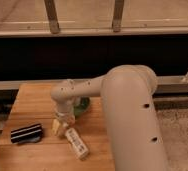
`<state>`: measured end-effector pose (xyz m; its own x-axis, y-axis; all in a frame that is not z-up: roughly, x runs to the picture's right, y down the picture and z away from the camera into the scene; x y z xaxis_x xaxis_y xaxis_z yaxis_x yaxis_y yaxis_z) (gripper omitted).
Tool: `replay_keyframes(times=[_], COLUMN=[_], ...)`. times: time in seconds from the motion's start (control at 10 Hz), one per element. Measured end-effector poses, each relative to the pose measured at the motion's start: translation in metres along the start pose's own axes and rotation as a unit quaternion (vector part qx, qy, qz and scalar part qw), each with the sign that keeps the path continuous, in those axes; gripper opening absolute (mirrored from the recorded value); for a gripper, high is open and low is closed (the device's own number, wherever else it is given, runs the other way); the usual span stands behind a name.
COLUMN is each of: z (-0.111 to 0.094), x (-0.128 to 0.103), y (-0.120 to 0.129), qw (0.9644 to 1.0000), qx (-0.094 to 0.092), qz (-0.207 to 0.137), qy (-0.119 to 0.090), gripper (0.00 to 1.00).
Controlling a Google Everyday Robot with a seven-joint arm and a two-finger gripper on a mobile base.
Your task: Stand the bottle upright
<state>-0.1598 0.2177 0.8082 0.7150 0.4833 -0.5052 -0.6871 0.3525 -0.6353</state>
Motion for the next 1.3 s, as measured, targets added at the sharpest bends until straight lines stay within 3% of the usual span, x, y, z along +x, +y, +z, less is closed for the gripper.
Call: replay_keyframes(times=[0.6,1.3], z=[0.0007,0.0027], x=[0.0050,0.0003], y=[-0.0033,0.0022], qw=[1.0000,0.9998], qx=[0.002,0.017], qz=[0.009,0.001], qy=[0.003,0.014], gripper=[0.69,0.04])
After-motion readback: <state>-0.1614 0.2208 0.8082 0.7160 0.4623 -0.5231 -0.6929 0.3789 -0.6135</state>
